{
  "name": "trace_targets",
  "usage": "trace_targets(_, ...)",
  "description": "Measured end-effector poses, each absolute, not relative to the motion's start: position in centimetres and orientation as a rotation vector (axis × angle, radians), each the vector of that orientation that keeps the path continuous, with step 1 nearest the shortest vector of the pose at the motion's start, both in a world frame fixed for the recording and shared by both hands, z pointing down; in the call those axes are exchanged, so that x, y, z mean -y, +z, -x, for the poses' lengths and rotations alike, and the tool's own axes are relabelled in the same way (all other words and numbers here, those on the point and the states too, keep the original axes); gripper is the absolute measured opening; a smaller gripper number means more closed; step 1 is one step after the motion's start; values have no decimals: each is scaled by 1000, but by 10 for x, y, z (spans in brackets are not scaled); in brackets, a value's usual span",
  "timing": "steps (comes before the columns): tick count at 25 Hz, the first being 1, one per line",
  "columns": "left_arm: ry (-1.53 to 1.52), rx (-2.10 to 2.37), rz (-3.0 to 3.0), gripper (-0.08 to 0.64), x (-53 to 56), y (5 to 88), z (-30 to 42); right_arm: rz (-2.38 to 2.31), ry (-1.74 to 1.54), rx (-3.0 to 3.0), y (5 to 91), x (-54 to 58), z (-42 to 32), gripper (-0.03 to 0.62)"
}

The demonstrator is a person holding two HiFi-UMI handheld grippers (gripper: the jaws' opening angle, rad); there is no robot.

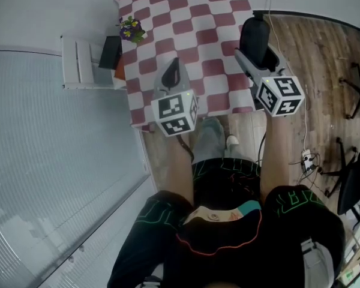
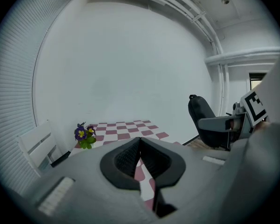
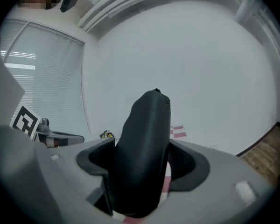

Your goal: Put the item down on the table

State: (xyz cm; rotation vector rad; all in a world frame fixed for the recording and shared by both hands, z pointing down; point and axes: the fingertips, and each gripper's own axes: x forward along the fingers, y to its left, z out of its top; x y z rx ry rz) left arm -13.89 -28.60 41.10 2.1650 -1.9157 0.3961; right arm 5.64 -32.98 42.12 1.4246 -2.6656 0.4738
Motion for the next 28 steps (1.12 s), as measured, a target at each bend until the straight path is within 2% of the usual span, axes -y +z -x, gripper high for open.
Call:
trace_targets(10,419,1819,-2134,9,317,450,159,-1433,558,2574,457,357,-35,351)
trace_targets(28,327,1705,-2087,9,373,481,196,-1338,541,2465,472,400,26,351)
